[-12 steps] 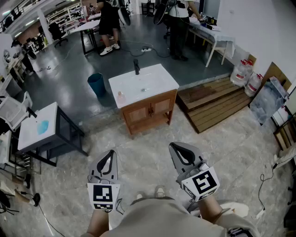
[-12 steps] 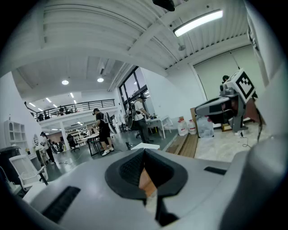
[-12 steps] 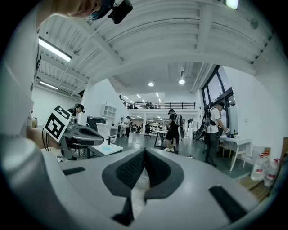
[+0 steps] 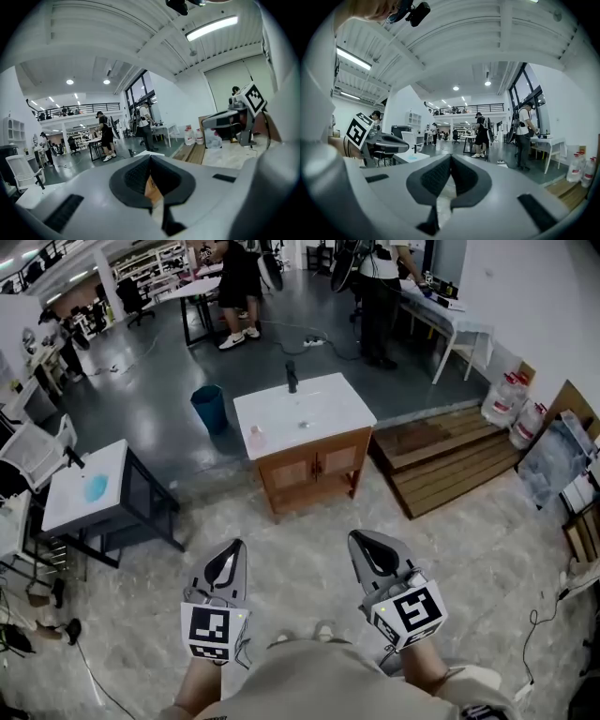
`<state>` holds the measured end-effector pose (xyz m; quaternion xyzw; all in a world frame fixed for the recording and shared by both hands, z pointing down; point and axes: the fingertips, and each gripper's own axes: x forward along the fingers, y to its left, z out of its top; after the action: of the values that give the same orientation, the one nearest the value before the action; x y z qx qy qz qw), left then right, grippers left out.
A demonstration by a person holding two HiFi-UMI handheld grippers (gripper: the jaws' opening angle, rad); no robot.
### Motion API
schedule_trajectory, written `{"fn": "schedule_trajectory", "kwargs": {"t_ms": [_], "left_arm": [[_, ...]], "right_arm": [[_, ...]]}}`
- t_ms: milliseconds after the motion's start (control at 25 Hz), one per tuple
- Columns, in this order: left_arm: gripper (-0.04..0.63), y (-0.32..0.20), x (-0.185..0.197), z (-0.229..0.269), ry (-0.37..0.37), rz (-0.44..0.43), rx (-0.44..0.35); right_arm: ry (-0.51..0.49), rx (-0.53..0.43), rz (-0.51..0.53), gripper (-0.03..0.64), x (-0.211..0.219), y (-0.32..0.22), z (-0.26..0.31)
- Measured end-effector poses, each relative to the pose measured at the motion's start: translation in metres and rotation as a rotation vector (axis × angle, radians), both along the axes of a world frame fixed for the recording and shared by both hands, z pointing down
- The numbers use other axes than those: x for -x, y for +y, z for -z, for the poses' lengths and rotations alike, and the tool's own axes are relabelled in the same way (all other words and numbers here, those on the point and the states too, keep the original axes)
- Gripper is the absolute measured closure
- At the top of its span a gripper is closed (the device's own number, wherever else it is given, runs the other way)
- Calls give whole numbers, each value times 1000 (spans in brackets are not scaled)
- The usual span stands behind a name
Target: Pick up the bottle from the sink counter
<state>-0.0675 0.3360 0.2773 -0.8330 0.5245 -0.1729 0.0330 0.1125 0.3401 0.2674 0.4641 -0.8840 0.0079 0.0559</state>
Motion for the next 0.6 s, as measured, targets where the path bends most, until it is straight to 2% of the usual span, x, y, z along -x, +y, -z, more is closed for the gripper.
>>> {"fn": "schedule_trajectory", "kwargs": {"t_ms": [480, 600], "left_arm": [[589, -26, -35, -12, -4, 35, 1], [589, -31, -43, -16, -1, 35, 14]], "right_arm": [[7, 35, 36, 620, -33, -27, -20], [33, 18, 39, 620, -42, -36, -21]]}}
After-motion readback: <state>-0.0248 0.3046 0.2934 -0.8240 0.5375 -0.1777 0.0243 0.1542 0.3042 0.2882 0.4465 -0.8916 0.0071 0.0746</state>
